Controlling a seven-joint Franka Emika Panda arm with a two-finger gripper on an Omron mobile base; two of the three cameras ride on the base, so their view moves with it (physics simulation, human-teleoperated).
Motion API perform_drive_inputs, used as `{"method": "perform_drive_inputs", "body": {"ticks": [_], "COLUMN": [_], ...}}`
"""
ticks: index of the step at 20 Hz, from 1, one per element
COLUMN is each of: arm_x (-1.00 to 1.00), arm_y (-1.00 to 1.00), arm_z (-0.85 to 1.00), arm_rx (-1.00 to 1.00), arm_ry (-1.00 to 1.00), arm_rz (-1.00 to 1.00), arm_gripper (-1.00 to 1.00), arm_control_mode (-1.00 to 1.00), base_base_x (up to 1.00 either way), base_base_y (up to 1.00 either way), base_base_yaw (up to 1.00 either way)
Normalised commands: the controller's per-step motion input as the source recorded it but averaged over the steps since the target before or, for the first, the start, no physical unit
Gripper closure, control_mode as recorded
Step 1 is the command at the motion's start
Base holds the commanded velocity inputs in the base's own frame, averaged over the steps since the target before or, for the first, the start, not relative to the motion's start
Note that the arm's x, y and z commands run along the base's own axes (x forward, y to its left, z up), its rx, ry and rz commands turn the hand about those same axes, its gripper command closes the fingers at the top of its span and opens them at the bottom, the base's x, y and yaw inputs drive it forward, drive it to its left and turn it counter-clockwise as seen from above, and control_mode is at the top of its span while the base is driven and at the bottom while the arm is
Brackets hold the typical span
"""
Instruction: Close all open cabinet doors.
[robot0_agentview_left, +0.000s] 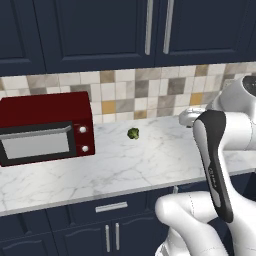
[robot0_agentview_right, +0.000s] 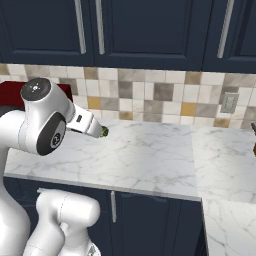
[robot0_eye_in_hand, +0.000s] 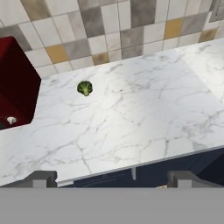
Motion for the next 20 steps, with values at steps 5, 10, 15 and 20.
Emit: {"method": "perform_drive_inputs", "body": {"ticks": [5,10,15,20], "arm_x": [0.0,0.0,0.0,0.0], "arm_y": [0.0,0.0,0.0,0.0], "arm_z": [0.0,0.0,0.0,0.0], "arm_rx": [0.0,0.0,0.0,0.0], "arm_ry": [0.0,0.0,0.0,0.0], "arm_rz": [0.0,0.0,0.0,0.0], "arm_gripper": [-1.0,-1.0,-1.0,-1.0], "arm_control_mode": [1.0,1.0,1.0,1.0], "base_base_x": [-0.05,-0.46,-0.58,-0.51], "base_base_y": [0.0,0.0,0.0,0.01], "base_base_yaw": [0.0,0.0,-0.03,-0.13]}}
